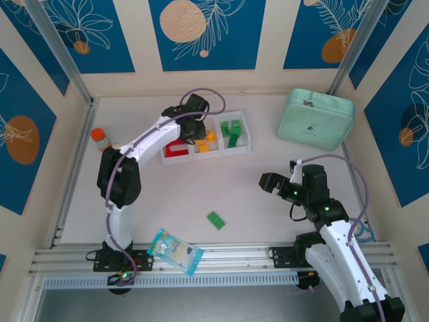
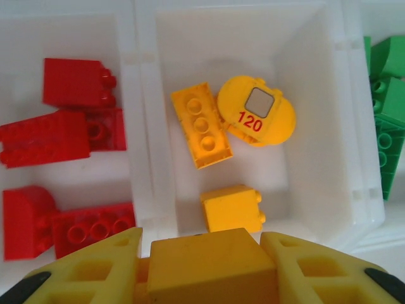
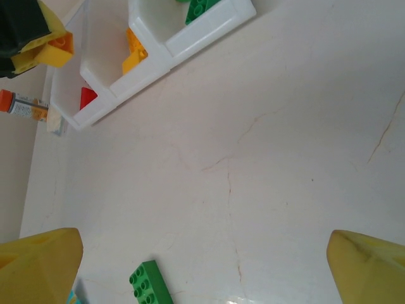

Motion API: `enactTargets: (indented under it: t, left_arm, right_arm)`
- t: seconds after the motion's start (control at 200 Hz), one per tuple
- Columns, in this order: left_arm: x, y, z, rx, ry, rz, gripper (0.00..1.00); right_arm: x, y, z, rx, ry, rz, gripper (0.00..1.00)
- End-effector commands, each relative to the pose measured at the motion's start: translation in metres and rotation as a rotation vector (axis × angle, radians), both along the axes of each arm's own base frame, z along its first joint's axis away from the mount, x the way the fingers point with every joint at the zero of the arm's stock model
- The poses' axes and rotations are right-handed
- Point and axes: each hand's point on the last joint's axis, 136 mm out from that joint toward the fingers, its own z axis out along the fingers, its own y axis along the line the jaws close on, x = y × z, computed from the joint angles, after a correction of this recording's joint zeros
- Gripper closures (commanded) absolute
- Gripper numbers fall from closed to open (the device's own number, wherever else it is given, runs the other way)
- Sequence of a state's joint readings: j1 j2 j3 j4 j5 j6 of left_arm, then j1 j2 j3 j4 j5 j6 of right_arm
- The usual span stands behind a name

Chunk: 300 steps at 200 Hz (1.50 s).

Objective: Sort the legos into containers by color
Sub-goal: Place the lego in the container.

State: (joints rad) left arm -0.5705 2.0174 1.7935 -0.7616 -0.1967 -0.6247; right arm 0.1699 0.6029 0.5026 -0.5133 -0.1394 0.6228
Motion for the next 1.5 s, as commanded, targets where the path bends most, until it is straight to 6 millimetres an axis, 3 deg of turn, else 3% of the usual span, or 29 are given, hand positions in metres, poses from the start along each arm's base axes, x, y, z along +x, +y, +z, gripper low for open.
enactTargets:
  t: [0.0,0.31,0.52,0.765,0.955,1.21,1.251,1.276,1.361,1.496]
  left_arm:
    - [0.010,-0.023,-0.011,-0.057,0.021,-0.092,0.75]
    - [0.036,-0.025,-0.030,-0.038,0.028,-0.087,0.72]
    - [0.049,-0.028,-0.044,0.000,0.057,-0.082,0.67]
    - [0.061,-0.018,-0.043,0.061,0.032,-0.034,0.43]
    - [0.065,-0.021,-0.012,0.028,-0.034,-0.042,0.25]
    - [0.053,-0.016,0.075,-0.045,-0.208,-0.093,0.10]
    - [0.044,-0.014,0.088,-0.063,-0.236,-0.107,0.07]
    - [0.039,-0.011,0.095,-0.073,-0.254,-0.113,0.00]
    - [0.013,-0.001,0.119,-0.099,-0.314,-0.159,0.01]
    - [-0.046,0.033,0.113,-0.076,-0.323,-0.193,0.01]
  right_arm:
    - [-0.009,0.003,-0.002,0.035,0.048,0.006,0.01]
    - [-0.018,0.005,0.010,0.015,0.064,0.043,0.01]
    - [-0.021,0.019,0.020,0.058,0.050,0.132,0.01]
    - [-0.026,0.026,0.026,0.068,0.068,0.179,0.01]
    - [-0.035,0.041,0.034,0.117,0.093,0.253,0.01]
    - [-0.058,0.072,0.025,0.022,0.145,0.430,0.01]
    - [-0.062,0.077,0.020,-0.018,0.155,0.459,0.01]
    - [-0.065,0.080,0.016,-0.045,0.161,0.480,0.01]
    - [-0.076,0.089,0.004,-0.128,0.189,0.538,0.01]
    - [-0.087,0.102,-0.013,-0.248,0.229,0.599,0.01]
